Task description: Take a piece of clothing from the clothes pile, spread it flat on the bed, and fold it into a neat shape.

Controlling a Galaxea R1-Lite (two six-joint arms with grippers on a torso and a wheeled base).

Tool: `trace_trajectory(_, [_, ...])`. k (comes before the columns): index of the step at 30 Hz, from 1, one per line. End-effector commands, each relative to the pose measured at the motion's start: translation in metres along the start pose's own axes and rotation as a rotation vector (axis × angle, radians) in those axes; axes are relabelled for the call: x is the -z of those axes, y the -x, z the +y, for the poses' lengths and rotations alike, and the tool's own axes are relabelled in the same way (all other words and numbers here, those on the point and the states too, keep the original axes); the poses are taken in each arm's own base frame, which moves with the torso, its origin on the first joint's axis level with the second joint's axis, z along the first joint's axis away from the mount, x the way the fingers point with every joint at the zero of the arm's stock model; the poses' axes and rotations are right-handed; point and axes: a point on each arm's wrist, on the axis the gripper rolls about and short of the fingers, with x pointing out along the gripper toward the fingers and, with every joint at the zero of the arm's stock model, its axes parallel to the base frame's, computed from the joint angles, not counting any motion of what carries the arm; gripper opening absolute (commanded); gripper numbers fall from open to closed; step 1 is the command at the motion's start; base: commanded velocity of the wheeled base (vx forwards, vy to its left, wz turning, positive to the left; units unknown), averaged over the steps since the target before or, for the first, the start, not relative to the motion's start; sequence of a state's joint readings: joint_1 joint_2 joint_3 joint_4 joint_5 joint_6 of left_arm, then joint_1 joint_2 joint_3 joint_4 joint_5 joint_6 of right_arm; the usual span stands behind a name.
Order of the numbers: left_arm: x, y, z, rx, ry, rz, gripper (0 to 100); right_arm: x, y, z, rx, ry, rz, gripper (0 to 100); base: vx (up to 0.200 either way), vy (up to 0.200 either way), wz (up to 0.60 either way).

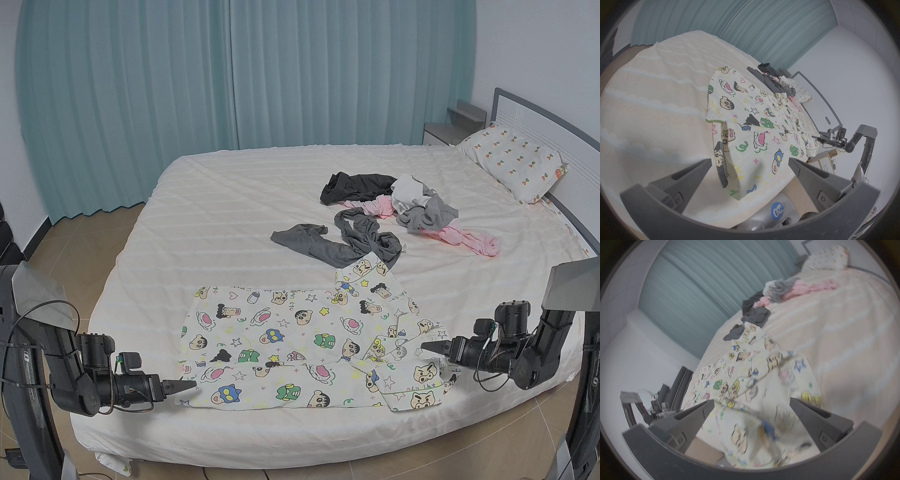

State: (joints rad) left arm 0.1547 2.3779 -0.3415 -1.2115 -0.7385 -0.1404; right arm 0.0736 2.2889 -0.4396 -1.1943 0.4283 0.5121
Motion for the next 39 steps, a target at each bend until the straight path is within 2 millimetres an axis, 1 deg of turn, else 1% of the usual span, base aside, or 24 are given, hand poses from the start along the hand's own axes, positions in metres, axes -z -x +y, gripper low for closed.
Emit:
trace_trajectory(1, [0.0,0.0,0.0,0.001,0.007,0.001,100,0.032,0.032,0.047,0.034,-0.169,-0.016,100,0.0,0.0,0.0])
trace_trajectory(2, [0.0,0.0,0.0,0.001,0.007,0.001,100,0.046,0.036,0.055,0.053,-0.244,0.008,100,0.0,0.0,0.0])
trace_trajectory(4, [0.0,0.0,0.0,0.001,0.006,0.0,100,0.062,0.041,0.062,0.066,-0.262,0.046,100,0.0,0.0,0.0])
trace_trajectory(6, [0.0,0.0,0.0,0.001,0.007,0.001,100,0.074,0.044,0.065,0.088,-0.25,0.062,100,0.0,0.0,0.0])
trace_trajectory(11, [0.0,0.0,0.0,0.001,0.007,0.001,100,0.087,0.041,0.061,0.173,-0.233,0.059,100,0.0,0.0,0.0])
trace_trajectory(17, [0.0,0.0,0.0,0.001,0.007,0.001,100,0.09,0.038,0.06,0.218,-0.218,0.014,100,0.0,0.0,0.0])
trace_trajectory(18, [0.0,0.0,0.0,0.001,0.007,0.001,100,0.094,0.039,0.06,0.222,-0.212,0.033,100,0.0,0.0,0.0])
trace_trajectory(19, [0.0,0.0,0.0,0.001,0.007,0.001,100,0.105,0.039,0.062,0.233,-0.186,0.068,100,0.0,0.0,0.0])
trace_trajectory(21, [0.0,0.0,0.0,0.001,0.007,0.001,100,0.107,0.038,0.063,0.233,-0.177,0.069,100,0.0,0.0,0.0])
trace_trajectory(23, [0.0,0.0,0.0,0.001,0.005,0.001,100,0.116,0.03,0.07,0.247,-0.137,0.061,100,0.0,0.0,0.0])
trace_trajectory(26, [0.0,0.0,0.0,0.001,0.005,0.001,100,0.125,0.017,0.076,0.253,-0.15,0.054,100,0.0,0.0,0.0])
trace_trajectory(27, [0.0,0.0,0.0,0.001,0.005,0.001,100,0.125,0.017,0.076,0.253,-0.15,0.054,100,0.0,0.0,0.0])
trace_trajectory(28, [0.0,0.0,0.0,0.001,0.005,0.001,100,0.128,0.011,0.076,0.269,-0.15,0.035,100,0.0,0.0,0.0])
trace_trajectory(30, [0.0,0.0,0.0,0.001,0.005,0.001,100,0.131,0.008,0.076,0.28,-0.141,0.032,100,0.0,0.0,0.0])
trace_trajectory(36, [0.0,0.0,0.0,-0.001,0.005,0.001,100,0.132,0.006,0.072,0.306,-0.125,0.037,100,0.0,0.0,0.0])
trace_trajectory(39, [0.001,0.0,0.0,0.0,0.004,0.002,100,0.125,-0.009,0.06,0.342,-0.112,0.003,100,0.0,0.0,0.0])
